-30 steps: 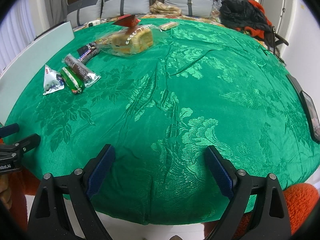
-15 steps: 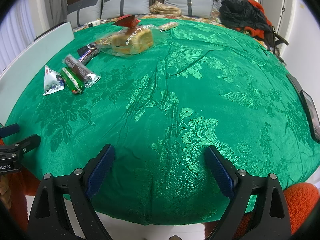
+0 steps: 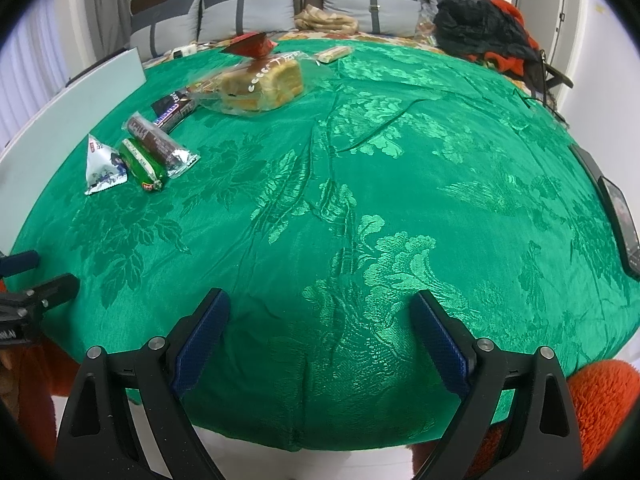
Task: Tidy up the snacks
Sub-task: 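Lower the left tool over the white triangular rice-ball pack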
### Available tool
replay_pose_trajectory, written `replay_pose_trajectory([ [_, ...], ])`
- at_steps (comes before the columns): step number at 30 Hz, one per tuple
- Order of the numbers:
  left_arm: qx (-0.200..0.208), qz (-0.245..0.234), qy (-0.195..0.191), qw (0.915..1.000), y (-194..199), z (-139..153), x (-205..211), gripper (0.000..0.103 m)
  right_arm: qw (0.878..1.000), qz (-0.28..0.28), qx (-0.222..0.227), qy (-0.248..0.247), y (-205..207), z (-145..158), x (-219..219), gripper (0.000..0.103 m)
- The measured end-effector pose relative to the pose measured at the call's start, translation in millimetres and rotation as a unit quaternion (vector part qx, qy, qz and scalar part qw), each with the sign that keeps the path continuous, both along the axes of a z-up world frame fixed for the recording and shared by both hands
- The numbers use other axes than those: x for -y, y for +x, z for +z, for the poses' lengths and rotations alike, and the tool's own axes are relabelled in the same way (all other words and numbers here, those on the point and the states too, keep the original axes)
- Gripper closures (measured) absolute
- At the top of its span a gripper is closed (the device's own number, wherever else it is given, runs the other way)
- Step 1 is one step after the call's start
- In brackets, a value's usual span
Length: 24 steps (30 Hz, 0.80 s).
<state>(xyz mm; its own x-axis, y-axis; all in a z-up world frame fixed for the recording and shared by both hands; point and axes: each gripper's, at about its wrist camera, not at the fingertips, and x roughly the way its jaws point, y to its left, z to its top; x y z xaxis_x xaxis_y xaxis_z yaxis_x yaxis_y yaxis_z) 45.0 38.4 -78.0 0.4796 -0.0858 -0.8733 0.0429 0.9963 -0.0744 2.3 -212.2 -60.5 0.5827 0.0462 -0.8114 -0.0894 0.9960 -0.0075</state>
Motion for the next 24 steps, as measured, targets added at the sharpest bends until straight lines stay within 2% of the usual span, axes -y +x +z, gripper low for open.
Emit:
replay_pose_trajectory([
  [2,0.001,-0.005,-0.042,0.9991,6,7,-5,0.000,1.000,0.000,0.002,0.000,0,0,0,0.008],
  [3,0.005,-0.008,-0.045,0.9989,8,10,-5,0.000,1.000,0.000,0.002,0.000,0,0,-1,0.008],
  [6,0.026,-0.039,-0.019,0.9987,23,23,-1,0.000,1.000,0.001,0.002,0.000,-1,0,1,0.008],
  [11,0.033,-0.083,0.021,0.9958,51,28,9,0.000,1.000,0.004,0.003,0.001,-2,0,2,0.008],
  [20,0.005,-0.083,0.009,0.9965,95,14,8,0.000,1.000,0.007,0.002,0.001,-2,-1,2,0.008],
  [24,0.002,-0.098,0.021,0.9949,101,9,10,0.001,1.000,0.007,0.002,0.001,-2,-1,2,0.008],
])
